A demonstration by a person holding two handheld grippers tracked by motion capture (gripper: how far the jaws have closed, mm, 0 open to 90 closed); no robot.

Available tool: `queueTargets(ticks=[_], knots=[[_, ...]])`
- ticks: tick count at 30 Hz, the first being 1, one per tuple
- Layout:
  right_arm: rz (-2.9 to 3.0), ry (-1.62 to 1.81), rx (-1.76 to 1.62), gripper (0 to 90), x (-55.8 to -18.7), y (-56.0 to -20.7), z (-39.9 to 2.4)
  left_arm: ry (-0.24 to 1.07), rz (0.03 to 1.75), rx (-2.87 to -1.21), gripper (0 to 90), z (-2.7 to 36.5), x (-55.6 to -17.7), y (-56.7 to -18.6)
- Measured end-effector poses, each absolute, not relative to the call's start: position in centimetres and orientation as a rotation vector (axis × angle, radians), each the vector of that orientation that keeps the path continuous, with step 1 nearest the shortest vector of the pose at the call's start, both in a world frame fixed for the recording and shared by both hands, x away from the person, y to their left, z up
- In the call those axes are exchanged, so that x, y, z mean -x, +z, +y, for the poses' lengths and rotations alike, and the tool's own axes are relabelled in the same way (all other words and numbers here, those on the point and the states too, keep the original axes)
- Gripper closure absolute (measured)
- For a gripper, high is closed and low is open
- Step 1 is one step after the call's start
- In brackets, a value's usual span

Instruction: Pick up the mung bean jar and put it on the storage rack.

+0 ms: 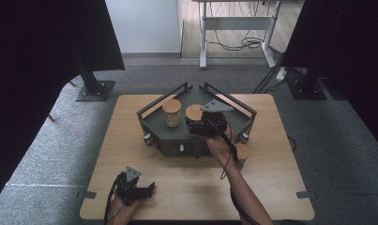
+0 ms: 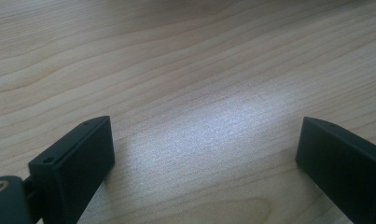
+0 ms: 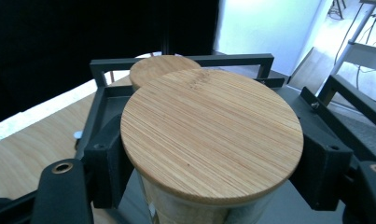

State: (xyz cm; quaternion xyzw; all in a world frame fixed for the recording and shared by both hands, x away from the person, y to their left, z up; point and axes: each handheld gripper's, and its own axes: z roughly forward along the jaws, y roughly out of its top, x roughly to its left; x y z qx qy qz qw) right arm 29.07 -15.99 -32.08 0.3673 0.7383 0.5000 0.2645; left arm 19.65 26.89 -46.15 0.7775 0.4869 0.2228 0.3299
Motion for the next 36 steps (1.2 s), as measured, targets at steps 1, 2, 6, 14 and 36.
queueTargets(ticks=[1,2,6,14,36], knots=[[1.994,1.349,-0.992,24.8,-29.2,-32.1,-15.9,0.583,1.273,-2.034,4.0,26.9,-19.7,-46.2],[1.994,1.348,-0.991,24.8,-29.4,-32.1,-15.9,0.583,1.273,-2.034,4.0,26.9,-19.7,-46.2],[1.989,1.335,-1.001,24.8,-29.9,-32.1,-15.7,0.583,1.273,-2.034,4.0,26.9,-19.7,-46.2],[1.986,1.325,-1.03,24.8,-31.2,-32.7,-15.4,0.584,1.273,-2.034,4.0,26.9,-19.7,-46.2],[2.008,1.273,-1.019,24.8,-32.6,-34.8,-13.9,0.584,1.272,-2.035,4.0,26.9,-19.7,-46.1]])
